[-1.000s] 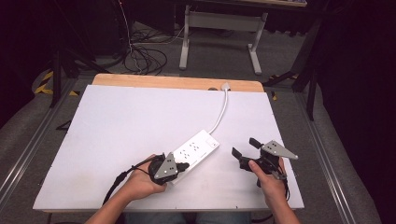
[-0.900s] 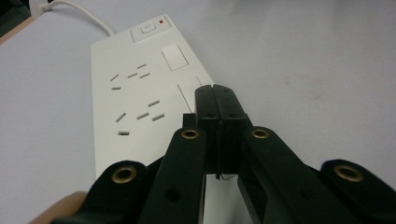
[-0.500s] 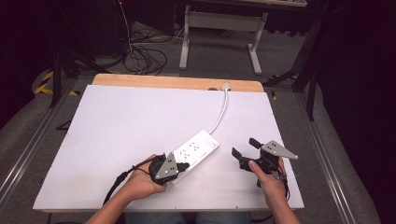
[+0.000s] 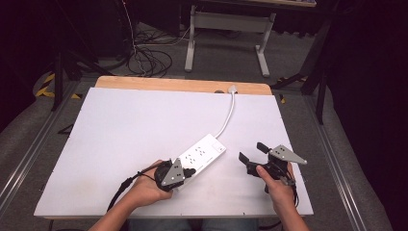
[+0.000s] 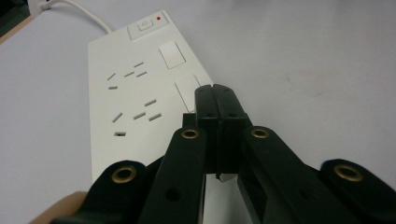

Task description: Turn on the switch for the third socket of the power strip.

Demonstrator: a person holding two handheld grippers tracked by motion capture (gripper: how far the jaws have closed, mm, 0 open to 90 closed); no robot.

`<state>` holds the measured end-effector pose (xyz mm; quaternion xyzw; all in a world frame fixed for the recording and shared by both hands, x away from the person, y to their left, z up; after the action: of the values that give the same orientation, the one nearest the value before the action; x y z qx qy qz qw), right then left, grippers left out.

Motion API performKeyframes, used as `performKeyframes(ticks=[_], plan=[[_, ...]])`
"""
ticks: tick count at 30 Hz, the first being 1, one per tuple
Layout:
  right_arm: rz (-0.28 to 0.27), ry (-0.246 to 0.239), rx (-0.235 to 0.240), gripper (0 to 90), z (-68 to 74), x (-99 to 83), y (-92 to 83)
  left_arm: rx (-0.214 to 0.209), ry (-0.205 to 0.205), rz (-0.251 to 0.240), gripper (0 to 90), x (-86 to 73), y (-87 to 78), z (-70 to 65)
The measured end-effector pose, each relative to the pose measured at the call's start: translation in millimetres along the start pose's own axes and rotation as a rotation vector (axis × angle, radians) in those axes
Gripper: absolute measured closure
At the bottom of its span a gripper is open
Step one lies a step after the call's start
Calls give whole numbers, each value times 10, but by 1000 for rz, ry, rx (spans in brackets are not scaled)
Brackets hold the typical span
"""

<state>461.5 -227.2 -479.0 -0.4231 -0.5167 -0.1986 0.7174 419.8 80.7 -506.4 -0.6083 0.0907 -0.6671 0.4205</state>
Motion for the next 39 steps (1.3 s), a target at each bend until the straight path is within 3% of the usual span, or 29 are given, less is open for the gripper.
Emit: performKeyframes(ticks=[7,13,15,24,39], plan=[[-1,0,0,135,-2,1,-1,13,-7,-9,898,-3,-17,8],[-1,3,0,135,-12,3,4,81,-109,-144,899,73,-226,182],[-2,4,0,135,-14,6,8,105,-156,-172,898,59,-286,251],[1,-3,9,136,10,24,46,202,-250,-252,898,20,-505,431],[0,-14,16,141,36,62,80,302,-324,-293,897,-88,-743,545]])
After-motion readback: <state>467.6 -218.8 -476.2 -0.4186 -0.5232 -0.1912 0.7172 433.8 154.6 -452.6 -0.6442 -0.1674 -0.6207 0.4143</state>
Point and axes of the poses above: each handheld gripper's, and its own axes: y roughly forward along the jaws, x roughly out of its top, z roughly to its left, the point moved 3 cm from there along y, roughly forward along the jaws, and after that the axes turned 6 degrees about z, right-handed, at the moved point
